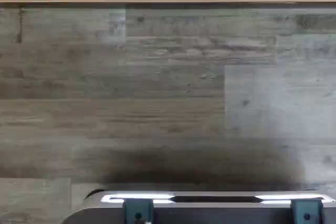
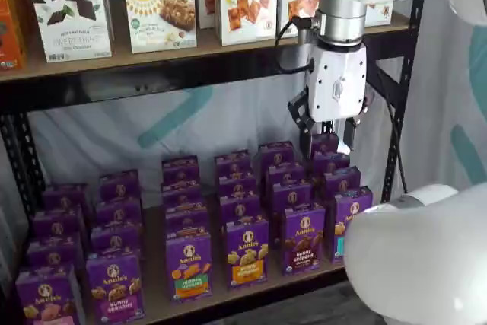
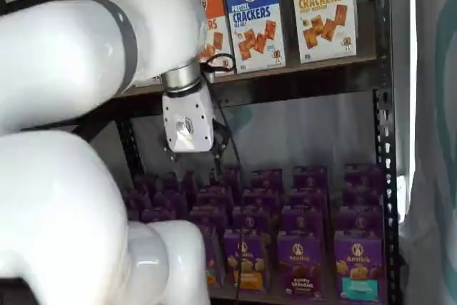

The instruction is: Pick up the purple box with a brown patch in the center, on the bottom shelf, the fifth box from the left

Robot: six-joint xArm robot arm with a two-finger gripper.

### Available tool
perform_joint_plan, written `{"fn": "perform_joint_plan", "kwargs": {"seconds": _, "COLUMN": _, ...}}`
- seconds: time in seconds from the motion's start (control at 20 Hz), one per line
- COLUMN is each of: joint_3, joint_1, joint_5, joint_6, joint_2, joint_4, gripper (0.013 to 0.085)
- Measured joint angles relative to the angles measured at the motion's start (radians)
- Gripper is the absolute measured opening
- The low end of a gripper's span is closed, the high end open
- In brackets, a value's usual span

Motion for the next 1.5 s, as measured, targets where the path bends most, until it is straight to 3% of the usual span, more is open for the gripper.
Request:
{"fn": "perform_joint_plan", "kwargs": {"seconds": 0.1, "joint_3": -0.008, "joint_1": -0.027, "joint_5": 0.016, "joint_6": -0.031, "joint_2": 0.011, "joint_4": 0.047, "gripper": 0.0850}}
{"fn": "perform_joint_plan", "kwargs": {"seconds": 0.2, "joint_3": -0.010, "joint_1": -0.033, "joint_5": 0.021, "joint_6": -0.039, "joint_2": 0.015, "joint_4": 0.060, "gripper": 0.0850}}
{"fn": "perform_joint_plan", "kwargs": {"seconds": 0.65, "joint_3": 0.018, "joint_1": -0.009, "joint_5": -0.029, "joint_6": -0.012, "joint_2": 0.032, "joint_4": 0.010, "gripper": 0.0850}}
{"fn": "perform_joint_plan", "kwargs": {"seconds": 1.05, "joint_3": 0.084, "joint_1": 0.009, "joint_5": -0.138, "joint_6": 0.006, "joint_2": 0.067, "joint_4": -0.004, "gripper": 0.0850}}
{"fn": "perform_joint_plan", "kwargs": {"seconds": 1.5, "joint_3": 0.151, "joint_1": 0.014, "joint_5": -0.320, "joint_6": 0.003, "joint_2": 0.165, "joint_4": 0.008, "gripper": 0.0850}}
